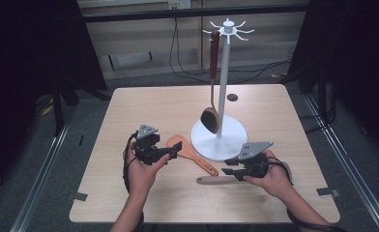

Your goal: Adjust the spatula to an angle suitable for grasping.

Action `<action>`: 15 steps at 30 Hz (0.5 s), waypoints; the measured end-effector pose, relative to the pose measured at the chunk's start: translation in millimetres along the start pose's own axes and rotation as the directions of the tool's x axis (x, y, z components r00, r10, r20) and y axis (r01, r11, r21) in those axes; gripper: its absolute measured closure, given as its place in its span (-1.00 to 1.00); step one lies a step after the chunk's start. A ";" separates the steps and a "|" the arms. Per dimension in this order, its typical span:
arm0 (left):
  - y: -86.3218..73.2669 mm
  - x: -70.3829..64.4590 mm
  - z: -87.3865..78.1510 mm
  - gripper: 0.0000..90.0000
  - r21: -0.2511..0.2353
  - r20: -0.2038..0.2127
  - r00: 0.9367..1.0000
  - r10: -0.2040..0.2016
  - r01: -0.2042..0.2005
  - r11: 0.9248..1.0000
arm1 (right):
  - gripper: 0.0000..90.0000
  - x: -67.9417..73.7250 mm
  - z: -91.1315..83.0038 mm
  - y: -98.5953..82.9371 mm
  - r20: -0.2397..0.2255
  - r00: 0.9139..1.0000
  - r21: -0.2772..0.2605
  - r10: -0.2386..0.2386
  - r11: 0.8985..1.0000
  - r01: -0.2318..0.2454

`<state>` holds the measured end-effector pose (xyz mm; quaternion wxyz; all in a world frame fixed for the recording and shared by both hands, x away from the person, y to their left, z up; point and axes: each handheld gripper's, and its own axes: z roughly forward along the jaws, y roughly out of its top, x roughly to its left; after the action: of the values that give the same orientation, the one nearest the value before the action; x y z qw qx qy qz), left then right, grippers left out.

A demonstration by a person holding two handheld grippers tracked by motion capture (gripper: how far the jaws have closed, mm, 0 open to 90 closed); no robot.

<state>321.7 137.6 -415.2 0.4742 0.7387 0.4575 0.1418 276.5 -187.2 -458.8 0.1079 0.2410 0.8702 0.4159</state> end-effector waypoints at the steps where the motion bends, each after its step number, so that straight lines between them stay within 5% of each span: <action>1: 0.2 0.2 -0.1 -0.76 -0.001 0.000 1.000 0.002 -0.002 1.000 | 0.55 0.5 1.1 -0.7 0.003 1.000 0.008 -0.002 1.000 0.002; 7: 0.3 -0.2 -0.2 -0.75 -0.002 0.001 1.000 0.002 -0.002 1.000 | 0.72 3.2 6.1 -4.5 -0.026 0.999 0.049 -0.026 0.998 0.027; 15: 0.5 -0.1 -0.6 -0.75 -0.004 -0.004 1.000 0.005 -0.005 1.000 | 0.98 2.2 11.6 -6.6 0.005 0.998 0.116 -0.056 0.992 0.055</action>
<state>321.6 137.8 -414.5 0.4744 0.7387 0.4564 0.1451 276.9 -181.9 -471.2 0.1089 0.2244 0.8987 0.3607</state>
